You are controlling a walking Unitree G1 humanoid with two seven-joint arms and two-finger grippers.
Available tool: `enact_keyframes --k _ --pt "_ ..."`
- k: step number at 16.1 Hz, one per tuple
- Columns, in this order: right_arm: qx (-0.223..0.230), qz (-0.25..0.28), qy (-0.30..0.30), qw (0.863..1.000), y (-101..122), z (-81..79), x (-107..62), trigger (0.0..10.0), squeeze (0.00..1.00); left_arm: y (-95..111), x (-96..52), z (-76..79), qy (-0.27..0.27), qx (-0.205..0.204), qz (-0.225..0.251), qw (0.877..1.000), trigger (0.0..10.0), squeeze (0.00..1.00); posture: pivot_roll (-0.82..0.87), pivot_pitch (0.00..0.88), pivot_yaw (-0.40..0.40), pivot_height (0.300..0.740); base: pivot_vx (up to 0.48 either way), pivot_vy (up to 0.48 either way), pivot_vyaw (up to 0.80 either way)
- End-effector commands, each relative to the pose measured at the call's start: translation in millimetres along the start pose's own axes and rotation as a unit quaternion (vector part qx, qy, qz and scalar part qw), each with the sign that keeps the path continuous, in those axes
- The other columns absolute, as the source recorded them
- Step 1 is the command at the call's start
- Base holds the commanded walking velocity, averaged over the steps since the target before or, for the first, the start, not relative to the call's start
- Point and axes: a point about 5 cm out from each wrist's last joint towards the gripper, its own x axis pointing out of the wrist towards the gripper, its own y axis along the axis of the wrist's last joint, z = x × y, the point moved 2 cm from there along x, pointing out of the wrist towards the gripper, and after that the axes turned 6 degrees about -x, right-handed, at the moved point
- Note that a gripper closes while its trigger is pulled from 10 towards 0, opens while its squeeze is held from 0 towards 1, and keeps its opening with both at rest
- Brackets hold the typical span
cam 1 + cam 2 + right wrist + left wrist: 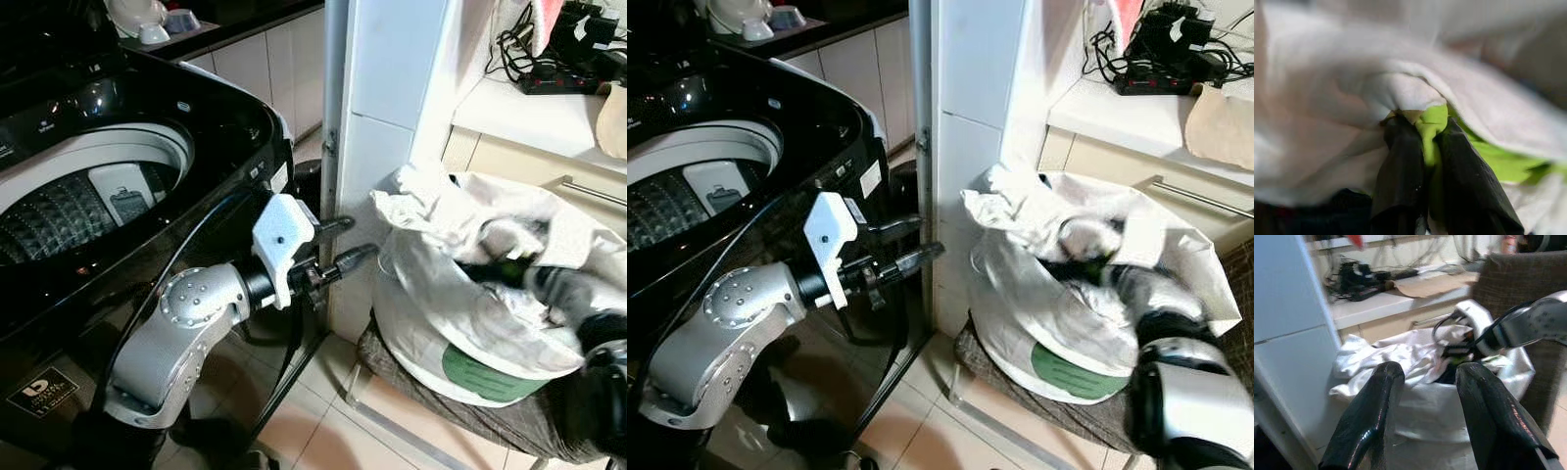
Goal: Clothes washing
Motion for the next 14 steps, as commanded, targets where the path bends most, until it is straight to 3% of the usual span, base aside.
enact_keyframes --k 1,2,6,9,10,12,14 --pt "0.000 0.069 -0.018 0.997 43.8 10.8 -9.2 0.0 0.00 7.9 -2.1 -4.9 0.025 0.018 0.021 0.999 10.0 0.00 0.00 0.016 0.042 0.740 0.000 0.000 0.00" --pt "0.000 0.069 -0.018 0.997 43.8 10.8 -9.2 0.0 0.00 7.9 -2.1 -4.9 0.025 0.018 0.021 0.999 10.0 0.00 0.00 0.016 0.042 0.740 0.000 0.000 0.00" --pt "-0.049 0.194 -0.016 0.980 122.7 11.0 -50.1 0.0 0.00 22.5 0.5 -16.0 0.073 0.038 0.077 0.994 10.0 0.00 -0.01 0.011 0.040 0.740 0.000 0.000 0.00" --pt "-0.056 0.236 -0.006 0.970 146.7 4.8 -69.5 0.0 0.00 30.0 -0.4 -19.1 0.079 0.035 0.091 0.992 10.0 0.00 -0.01 0.008 0.039 0.740 0.000 0.000 0.00" --pt "-0.058 0.294 -0.008 0.954 173.3 1.3 -93.2 0.0 0.00 32.9 -1.4 -19.8 0.077 0.036 0.095 0.992 10.0 0.00 -0.01 0.007 0.038 0.740 0.000 0.000 0.00" --pt "-0.082 0.314 -0.015 0.946 187.2 0.5 -112.6 0.0 0.00 32.9 -1.5 -18.2 0.071 0.033 0.097 0.992 10.0 0.00 -0.01 0.007 0.041 0.740 0.000 0.000 0.00" --pt "-0.140 0.269 -0.010 0.953 176.6 -1.5 -111.9 0.0 0.00 31.9 -0.8 -16.1 0.065 0.029 0.097 0.993 10.0 0.00 -0.02 0.006 0.040 0.740 0.000 0.000 0.00"
